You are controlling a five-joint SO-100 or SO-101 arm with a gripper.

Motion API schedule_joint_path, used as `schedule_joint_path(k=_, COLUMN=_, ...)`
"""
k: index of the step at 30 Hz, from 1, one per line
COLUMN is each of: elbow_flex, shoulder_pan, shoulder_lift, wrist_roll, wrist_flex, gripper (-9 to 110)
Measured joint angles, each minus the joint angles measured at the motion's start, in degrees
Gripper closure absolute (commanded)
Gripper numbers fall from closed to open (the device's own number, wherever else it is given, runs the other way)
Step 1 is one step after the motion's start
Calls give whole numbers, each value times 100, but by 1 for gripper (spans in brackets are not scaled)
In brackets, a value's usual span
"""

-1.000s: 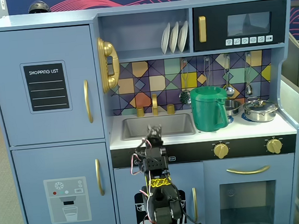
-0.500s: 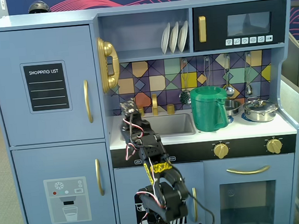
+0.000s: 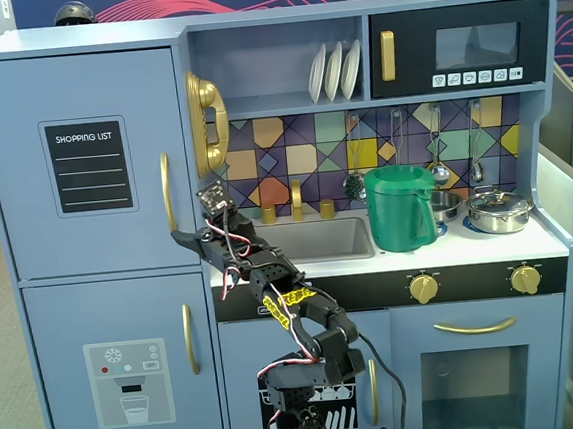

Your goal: Open the left cabinet door

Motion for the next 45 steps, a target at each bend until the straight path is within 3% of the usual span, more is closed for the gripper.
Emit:
schedule_joint_path(k=20, elbow_flex=-853, shoulder_pan=-694, shoulder_lift=-1687, wrist_roll=-624, wrist_flex=-1380, gripper=81)
schedule_joint_path(k=32, elbow_flex=-466, shoulder_pan=-2531, shoulder_lift=-1626, wrist_roll=-1916, wrist_flex=-2057, gripper=83)
schedule_joint_path(k=45, elbow_flex=193, shoulder_pan=-2373, shoulder_lift=-905, wrist_roll=-2101, wrist_flex=-2303, gripper=84)
